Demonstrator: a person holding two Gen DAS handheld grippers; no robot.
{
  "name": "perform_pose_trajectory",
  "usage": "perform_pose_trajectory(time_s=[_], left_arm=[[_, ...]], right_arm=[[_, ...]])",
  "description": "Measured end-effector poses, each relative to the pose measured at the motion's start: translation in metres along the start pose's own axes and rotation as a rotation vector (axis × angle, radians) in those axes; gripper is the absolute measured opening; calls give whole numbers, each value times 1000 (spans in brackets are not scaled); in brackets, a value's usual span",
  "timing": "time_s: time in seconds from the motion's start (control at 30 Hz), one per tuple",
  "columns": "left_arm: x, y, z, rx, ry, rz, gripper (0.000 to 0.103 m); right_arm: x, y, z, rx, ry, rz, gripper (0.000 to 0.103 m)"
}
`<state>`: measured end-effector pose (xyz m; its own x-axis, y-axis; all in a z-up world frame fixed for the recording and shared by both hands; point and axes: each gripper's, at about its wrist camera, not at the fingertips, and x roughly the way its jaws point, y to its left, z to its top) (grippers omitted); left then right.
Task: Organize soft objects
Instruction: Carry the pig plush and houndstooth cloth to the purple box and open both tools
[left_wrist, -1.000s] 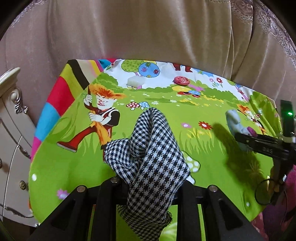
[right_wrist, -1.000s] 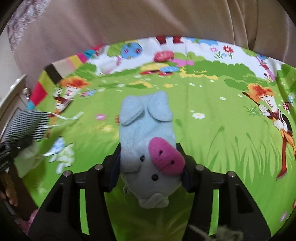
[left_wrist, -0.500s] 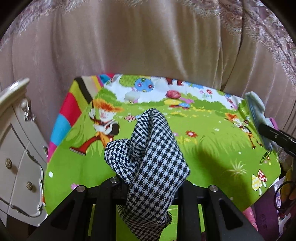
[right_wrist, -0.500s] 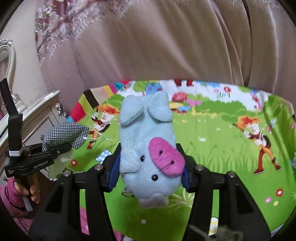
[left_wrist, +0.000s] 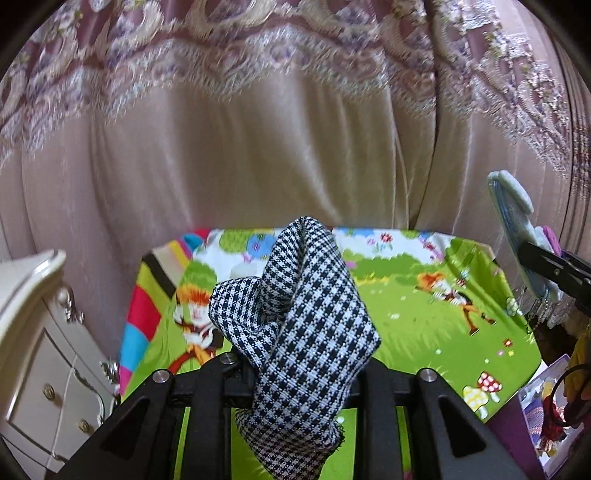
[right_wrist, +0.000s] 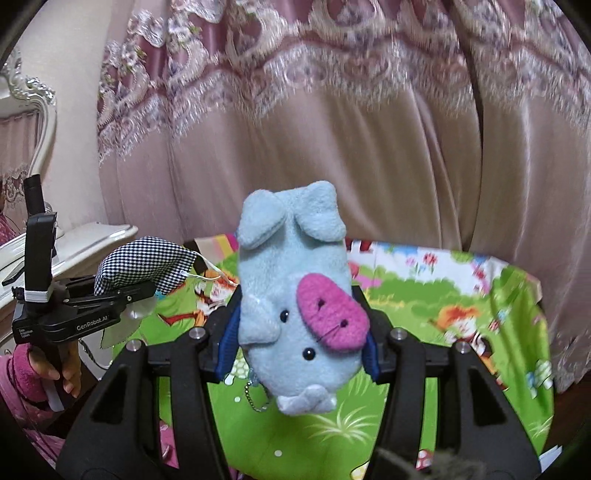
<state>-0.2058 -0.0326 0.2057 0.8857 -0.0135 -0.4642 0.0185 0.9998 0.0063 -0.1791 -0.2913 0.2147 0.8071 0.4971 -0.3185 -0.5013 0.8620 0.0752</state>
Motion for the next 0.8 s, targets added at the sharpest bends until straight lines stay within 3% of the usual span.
perform_pose_trajectory(time_s=[0.37,0.8], left_arm=[[-40,-47,32,87,-149,-63,27],[-57,-130,31,216,-185,-234,27]], right_arm=[[-62,-2,12,-115,-68,-98,58],[-132,-34,-8,-138,-74,-261,58]])
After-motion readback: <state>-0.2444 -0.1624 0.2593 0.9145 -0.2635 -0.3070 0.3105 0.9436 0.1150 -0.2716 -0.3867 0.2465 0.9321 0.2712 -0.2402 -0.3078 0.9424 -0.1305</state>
